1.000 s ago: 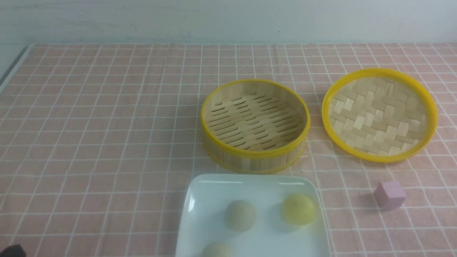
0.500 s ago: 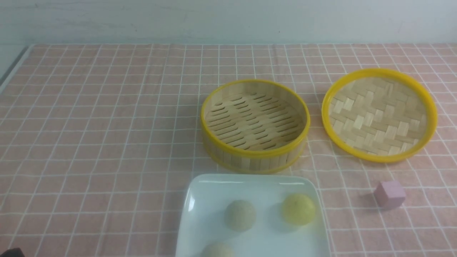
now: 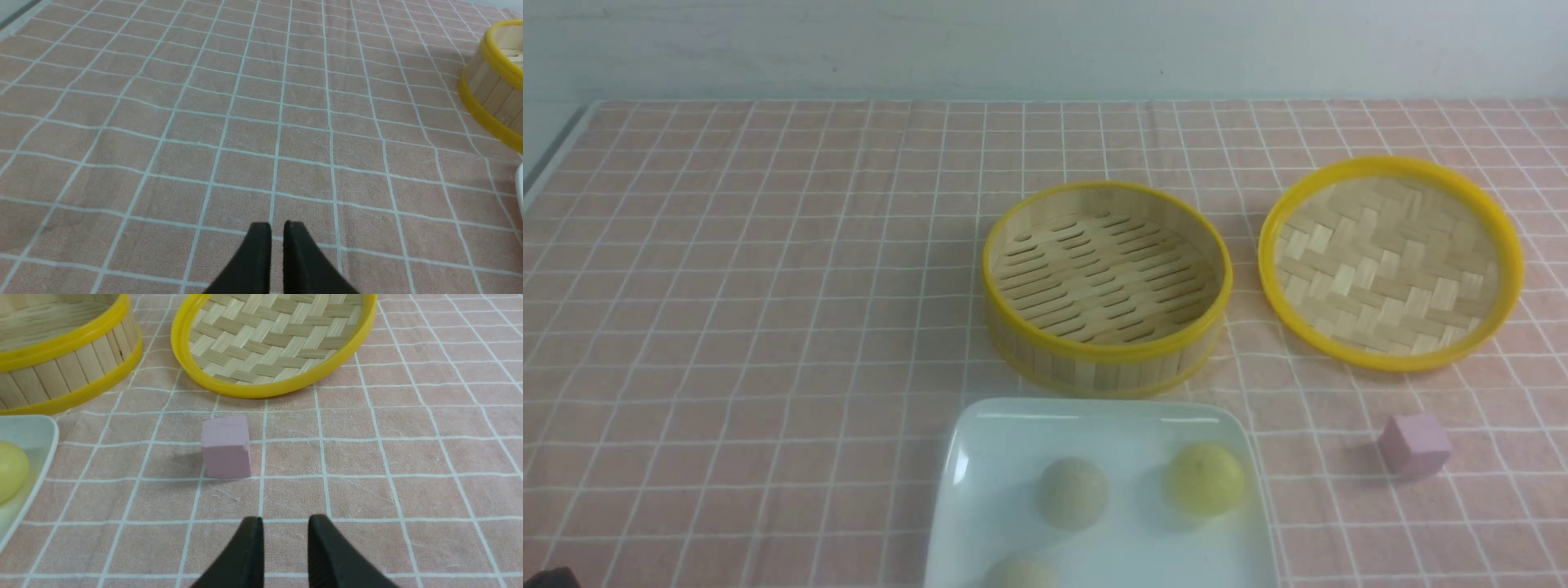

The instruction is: Put the steamed buns into the plate on the pink tablecloth.

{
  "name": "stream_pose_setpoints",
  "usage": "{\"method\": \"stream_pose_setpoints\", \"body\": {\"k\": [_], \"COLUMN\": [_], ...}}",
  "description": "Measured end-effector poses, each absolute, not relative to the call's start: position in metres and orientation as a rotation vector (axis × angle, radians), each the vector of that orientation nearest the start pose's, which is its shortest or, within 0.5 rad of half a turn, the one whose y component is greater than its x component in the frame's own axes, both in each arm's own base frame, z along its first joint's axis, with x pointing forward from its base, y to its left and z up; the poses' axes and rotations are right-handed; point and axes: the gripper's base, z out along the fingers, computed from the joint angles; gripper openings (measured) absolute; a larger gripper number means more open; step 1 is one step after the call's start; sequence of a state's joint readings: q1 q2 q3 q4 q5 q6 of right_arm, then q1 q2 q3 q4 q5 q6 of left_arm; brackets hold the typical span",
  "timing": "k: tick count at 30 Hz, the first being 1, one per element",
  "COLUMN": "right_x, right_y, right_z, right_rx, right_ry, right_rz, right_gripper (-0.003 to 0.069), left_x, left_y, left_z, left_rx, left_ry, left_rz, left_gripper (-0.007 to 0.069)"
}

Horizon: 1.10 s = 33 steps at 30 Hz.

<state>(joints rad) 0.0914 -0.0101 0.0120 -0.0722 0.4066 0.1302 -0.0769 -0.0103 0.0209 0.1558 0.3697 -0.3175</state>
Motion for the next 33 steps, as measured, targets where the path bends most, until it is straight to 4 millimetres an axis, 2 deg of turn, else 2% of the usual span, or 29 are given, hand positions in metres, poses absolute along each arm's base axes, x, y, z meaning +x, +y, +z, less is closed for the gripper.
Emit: {"method": "stream_pose_setpoints", "body": {"k": [33], "right_x": [0.0515], "right_y": [0.0021], "right_z": [0.1734], "right_rx": [-0.007], "right_ry": [1.891], "right_rz": [0.079], "right_gripper": [0.019], "left_x": [0.0528], "left_y": [0.0011], "left_z": [0.1737], "left_rx": [-0.128], "left_ry": [1.858], "left_rz": [-0.12], "left_gripper": [0.0117]}}
